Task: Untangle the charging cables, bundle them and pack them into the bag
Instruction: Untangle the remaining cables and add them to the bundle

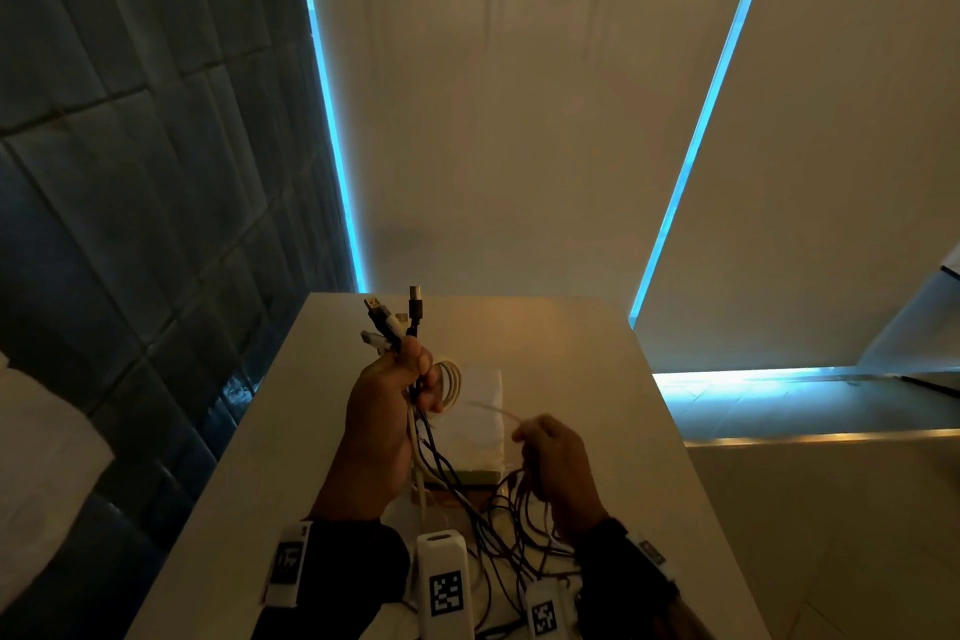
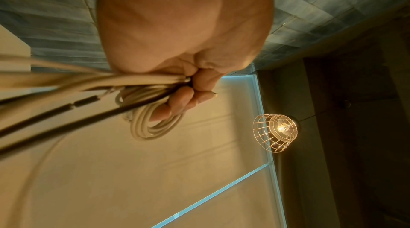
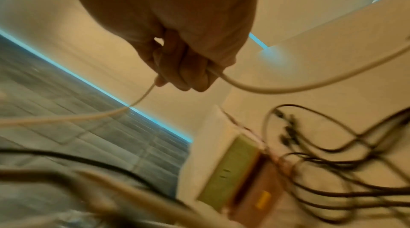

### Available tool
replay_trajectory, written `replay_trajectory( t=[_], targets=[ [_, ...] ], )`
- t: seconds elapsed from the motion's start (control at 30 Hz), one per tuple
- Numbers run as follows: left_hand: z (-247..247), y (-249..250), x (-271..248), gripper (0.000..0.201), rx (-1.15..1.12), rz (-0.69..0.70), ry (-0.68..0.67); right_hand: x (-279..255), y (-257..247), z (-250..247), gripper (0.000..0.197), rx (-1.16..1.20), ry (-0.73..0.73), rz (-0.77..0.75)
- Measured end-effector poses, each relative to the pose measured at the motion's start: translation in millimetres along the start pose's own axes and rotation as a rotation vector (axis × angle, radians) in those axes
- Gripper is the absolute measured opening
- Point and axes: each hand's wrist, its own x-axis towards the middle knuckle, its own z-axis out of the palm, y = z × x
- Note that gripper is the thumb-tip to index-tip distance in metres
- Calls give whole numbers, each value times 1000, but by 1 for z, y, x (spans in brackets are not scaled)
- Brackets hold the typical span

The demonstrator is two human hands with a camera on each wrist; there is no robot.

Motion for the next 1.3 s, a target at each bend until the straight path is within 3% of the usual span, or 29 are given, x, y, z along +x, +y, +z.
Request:
replay_trajectory(
  t=[0.13, 0.27, 0.4, 0.47, 0.73, 1.07, 1.3],
  targets=[
    [2, -8, 1, 36, -22, -52, 45, -18, -72, 10, 22, 224, -135, -234],
    [4, -9, -2, 30, -170, -107, 50, -35, -100, 20, 23, 160, -322, -395],
    [0, -1, -3, 28, -337, -106, -65, -41, -89, 21, 20, 35, -448, -369],
    [-2, 3, -2, 30, -389, -62, -58, -39, -77, 18, 21, -13, -477, -315],
    [2, -1, -7, 34, -241, -3, 8, -27, -25, 5, 26, -37, -385, -144],
    [2, -4, -6, 36, -220, -29, -6, -12, 4, 4, 23, -53, -330, -168],
    [0, 0, -5, 36, -213, -21, 6, -10, 28, -6, 38, -126, -261, -109]
  ],
)
